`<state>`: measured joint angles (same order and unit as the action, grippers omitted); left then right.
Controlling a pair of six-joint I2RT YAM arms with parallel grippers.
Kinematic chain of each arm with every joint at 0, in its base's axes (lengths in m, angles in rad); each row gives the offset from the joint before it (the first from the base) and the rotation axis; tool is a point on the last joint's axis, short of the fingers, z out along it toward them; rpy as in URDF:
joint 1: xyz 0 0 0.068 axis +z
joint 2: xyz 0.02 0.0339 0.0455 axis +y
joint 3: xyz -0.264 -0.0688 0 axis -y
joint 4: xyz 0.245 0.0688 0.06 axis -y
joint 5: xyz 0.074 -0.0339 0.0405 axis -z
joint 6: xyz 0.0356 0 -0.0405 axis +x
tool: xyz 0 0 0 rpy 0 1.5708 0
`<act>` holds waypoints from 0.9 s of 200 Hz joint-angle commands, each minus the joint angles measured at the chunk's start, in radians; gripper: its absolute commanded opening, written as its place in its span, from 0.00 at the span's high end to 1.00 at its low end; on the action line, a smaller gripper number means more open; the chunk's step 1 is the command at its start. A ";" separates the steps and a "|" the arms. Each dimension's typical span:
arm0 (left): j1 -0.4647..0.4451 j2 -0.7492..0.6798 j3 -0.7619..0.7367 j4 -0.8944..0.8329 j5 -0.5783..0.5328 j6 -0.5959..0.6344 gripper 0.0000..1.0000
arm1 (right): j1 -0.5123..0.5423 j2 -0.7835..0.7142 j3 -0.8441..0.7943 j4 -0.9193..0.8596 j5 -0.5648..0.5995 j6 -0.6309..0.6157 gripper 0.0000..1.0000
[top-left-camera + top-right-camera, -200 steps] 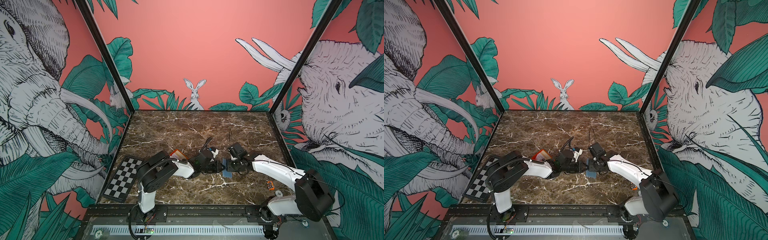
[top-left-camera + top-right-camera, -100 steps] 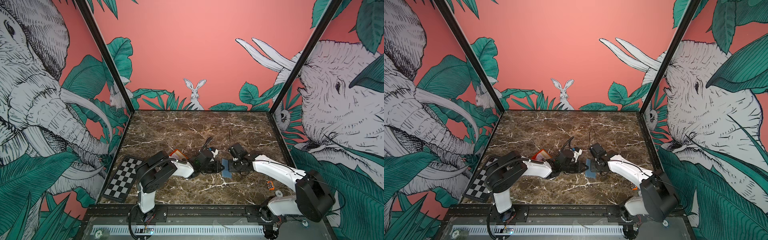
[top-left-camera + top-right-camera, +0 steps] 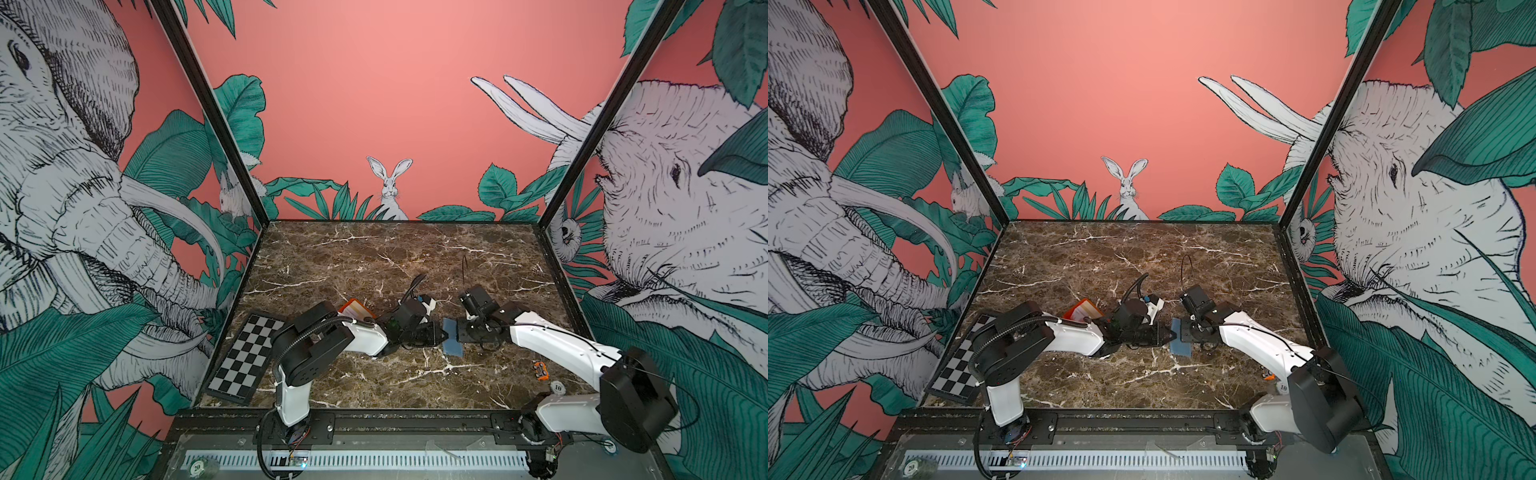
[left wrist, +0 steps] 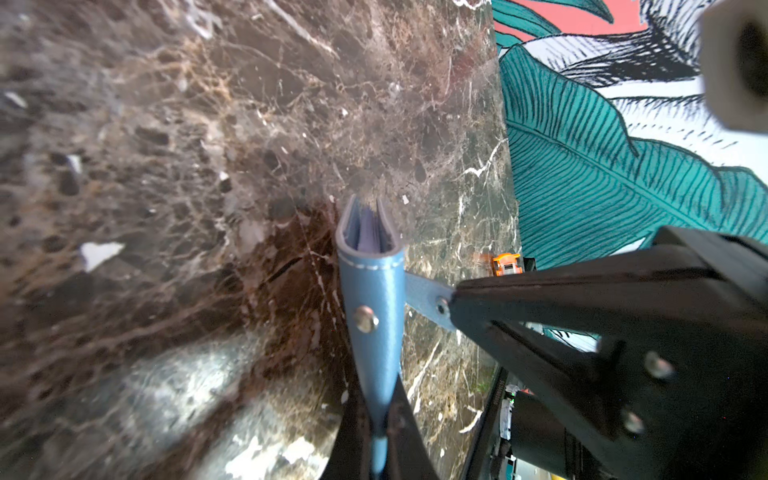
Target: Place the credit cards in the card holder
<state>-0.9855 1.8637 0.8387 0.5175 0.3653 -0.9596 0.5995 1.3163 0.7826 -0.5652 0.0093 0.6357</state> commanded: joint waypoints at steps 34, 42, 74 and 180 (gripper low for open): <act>-0.001 -0.038 0.051 -0.134 -0.052 0.022 1.00 | 0.000 -0.052 -0.010 -0.001 0.013 -0.011 1.00; -0.001 -0.037 0.055 -0.142 -0.055 0.022 1.00 | -0.001 -0.058 -0.009 -0.005 0.014 -0.013 1.00; -0.001 -0.031 0.068 -0.164 -0.059 0.021 0.93 | -0.001 -0.071 -0.009 -0.015 0.017 -0.015 1.00; -0.001 -0.055 0.084 -0.260 -0.098 0.041 0.60 | -0.001 -0.118 0.010 -0.057 0.034 -0.019 1.00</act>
<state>-0.9859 1.8637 0.9012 0.3092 0.2943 -0.9390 0.5995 1.2259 0.7826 -0.5968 0.0223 0.6239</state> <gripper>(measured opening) 0.356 0.056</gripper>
